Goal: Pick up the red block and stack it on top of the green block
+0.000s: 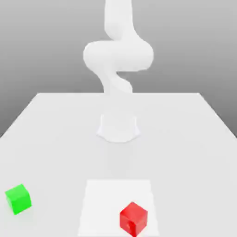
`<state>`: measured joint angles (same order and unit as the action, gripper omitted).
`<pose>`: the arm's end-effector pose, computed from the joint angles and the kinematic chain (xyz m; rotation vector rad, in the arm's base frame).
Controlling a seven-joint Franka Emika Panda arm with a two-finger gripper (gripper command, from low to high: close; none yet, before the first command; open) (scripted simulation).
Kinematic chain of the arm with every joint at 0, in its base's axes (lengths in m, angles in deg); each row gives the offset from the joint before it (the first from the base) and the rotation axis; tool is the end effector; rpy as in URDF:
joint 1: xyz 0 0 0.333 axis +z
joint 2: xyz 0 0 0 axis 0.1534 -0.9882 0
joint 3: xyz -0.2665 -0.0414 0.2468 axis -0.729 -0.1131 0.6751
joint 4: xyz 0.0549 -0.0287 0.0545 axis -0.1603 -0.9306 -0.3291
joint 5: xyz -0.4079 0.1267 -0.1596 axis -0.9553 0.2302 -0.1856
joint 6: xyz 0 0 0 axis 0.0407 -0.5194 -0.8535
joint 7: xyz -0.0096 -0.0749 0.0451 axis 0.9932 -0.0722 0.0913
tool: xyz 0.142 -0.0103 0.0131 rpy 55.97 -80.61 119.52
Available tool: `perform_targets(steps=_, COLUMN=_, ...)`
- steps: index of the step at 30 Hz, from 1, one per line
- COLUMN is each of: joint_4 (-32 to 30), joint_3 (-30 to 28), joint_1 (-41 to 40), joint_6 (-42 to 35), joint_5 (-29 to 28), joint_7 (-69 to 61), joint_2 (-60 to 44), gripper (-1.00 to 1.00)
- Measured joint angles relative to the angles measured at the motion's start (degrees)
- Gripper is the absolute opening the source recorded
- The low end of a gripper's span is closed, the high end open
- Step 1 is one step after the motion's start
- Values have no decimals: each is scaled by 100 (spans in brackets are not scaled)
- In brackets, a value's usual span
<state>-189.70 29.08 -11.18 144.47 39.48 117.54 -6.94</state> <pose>0.4369 0.0063 0.6811 -2.4629 1.1477 -0.9619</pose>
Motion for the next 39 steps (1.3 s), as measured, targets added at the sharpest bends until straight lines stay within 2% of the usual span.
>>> perform_targets(steps=7, joint_4=-267, joint_3=668, joint_1=-594, joint_6=539, joint_5=-408, joint_7=1433, joint_2=-1495, gripper=0)
perform_targets(steps=14, joint_4=-526, joint_3=1081, joint_1=-946, joint_6=1062, joint_5=-831, joint_7=2848, joint_2=-2963, gripper=0)
perform_targets(steps=20, joint_4=-755, joint_3=1140, joint_1=-956, joint_6=1532, joint_5=-961, joint_7=3894, joint_2=-4180, gripper=0)
perform_targets(steps=25, joint_4=-951, joint_3=1179, joint_1=-870, joint_6=1971, joint_5=-657, joint_7=4452, joint_2=-5112, gripper=0)
perform_targets(steps=30, joint_4=-836, joint_3=818, joint_1=-580, joint_6=2753, joint_5=-1046, joint_7=4879, joint_2=-6133, gripper=0)
perform_targets(steps=31, joint_4=-816, joint_3=750, joint_1=-524, joint_6=2852, joint_5=-1104, joint_7=4924, joint_2=-6256, gripper=-100)
perform_targets(steps=39, joint_4=-843, joint_3=828, joint_1=-583, joint_6=2736, joint_5=-1013, joint_7=4860, joint_2=-6098, gripper=-100)
